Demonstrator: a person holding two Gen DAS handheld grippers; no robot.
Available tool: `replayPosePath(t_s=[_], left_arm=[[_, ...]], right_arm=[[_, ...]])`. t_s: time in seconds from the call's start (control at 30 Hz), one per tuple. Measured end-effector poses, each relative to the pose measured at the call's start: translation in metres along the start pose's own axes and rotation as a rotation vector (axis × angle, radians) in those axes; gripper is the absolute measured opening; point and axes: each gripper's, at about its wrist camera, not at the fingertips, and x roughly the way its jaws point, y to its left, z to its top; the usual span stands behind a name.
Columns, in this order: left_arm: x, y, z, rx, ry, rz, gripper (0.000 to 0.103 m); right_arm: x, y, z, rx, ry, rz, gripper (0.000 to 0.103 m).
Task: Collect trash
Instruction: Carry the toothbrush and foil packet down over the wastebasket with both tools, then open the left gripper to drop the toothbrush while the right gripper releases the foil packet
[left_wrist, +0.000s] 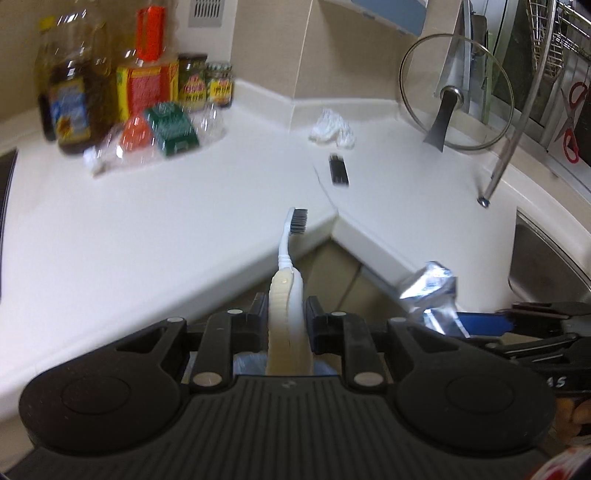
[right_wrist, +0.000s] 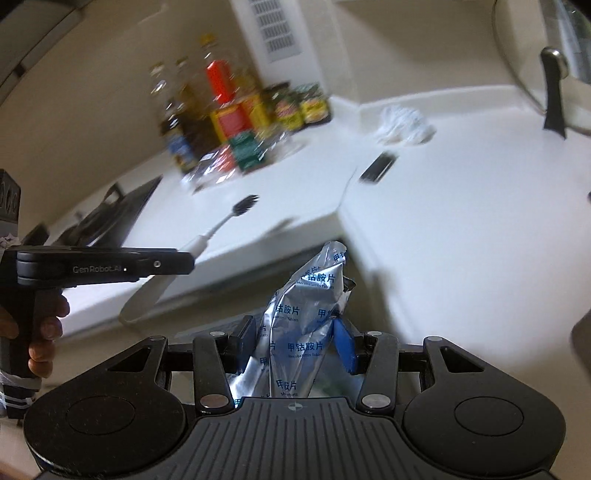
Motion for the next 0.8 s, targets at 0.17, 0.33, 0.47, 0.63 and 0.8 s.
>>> replayPosePath(t_s=[0.17,0.33,0.47,0.63,0.8], left_arm=[[0.0,-0.002,-0.036,-0.04,0.057,-0.003,0.019],[0.02,0.003,-0.066,-0.076,0.126,-0.007,0.019],[0.047,0.014,-0.084,-0.107,0.175,-0.007,0.019],[0.078,0.028,-0.1,-0.132,0.225,0.006,0.019],[0.104,0.038,-0.112,-0.168,0.255,0.01,0.019]], right_arm=[[0.012,0.009,-0.027,-0.016,0.08,0.017,0.047],[0.033,0.011,-0.052,-0.023,0.154,0.007,0.047],[0.057,0.008,-0.065,-0.02,0.2,-0.029,0.047],[0.086,0.002,-0.082,-0.012,0.226,-0.077,0.047],[0.11,-0.004,-0.091,0.017,0.229,-0.11,0.047]])
